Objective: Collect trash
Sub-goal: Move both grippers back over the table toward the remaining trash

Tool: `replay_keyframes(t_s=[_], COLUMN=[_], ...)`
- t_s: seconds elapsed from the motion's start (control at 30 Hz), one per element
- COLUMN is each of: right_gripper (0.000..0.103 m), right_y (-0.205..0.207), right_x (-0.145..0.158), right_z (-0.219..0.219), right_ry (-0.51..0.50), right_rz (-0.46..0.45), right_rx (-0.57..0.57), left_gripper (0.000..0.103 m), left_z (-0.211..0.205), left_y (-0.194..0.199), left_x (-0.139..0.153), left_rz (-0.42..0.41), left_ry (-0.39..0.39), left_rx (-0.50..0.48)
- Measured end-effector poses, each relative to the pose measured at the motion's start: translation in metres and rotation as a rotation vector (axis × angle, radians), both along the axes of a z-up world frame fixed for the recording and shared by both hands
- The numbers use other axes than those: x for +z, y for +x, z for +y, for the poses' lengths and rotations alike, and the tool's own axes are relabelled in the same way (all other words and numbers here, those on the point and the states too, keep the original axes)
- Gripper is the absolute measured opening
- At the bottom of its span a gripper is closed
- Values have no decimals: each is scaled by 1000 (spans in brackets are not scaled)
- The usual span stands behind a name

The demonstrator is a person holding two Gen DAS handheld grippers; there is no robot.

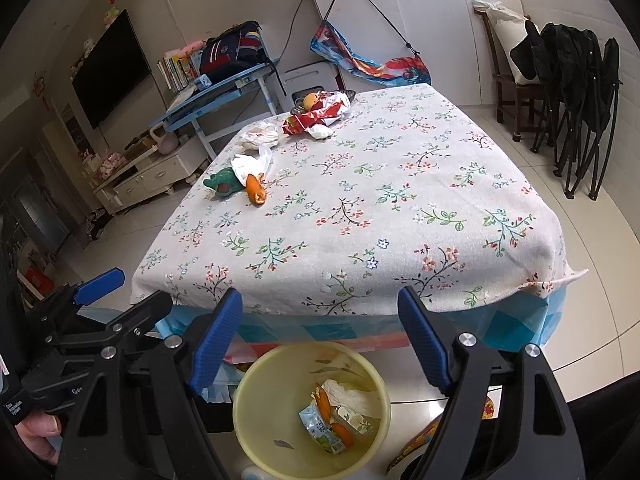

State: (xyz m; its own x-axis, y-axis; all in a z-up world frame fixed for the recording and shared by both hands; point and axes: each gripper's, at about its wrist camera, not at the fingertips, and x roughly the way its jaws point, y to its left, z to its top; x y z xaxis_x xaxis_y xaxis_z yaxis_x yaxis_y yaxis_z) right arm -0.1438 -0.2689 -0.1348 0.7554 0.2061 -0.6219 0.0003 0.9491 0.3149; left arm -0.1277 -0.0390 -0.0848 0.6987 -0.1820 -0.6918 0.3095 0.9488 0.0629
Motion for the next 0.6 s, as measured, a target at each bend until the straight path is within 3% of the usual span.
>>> replay_keyframes(t_s=[0.6], right_gripper=[79], right_y=[11], right_x=[16], right_z=[13], right_ry=[-47], right_rz=[-38], right_rx=[43], left_gripper=[91], left_z=[21], left_y=[21], left_x=[21], left_rz=[-21], left_ry=[-89], left_rx=[56])
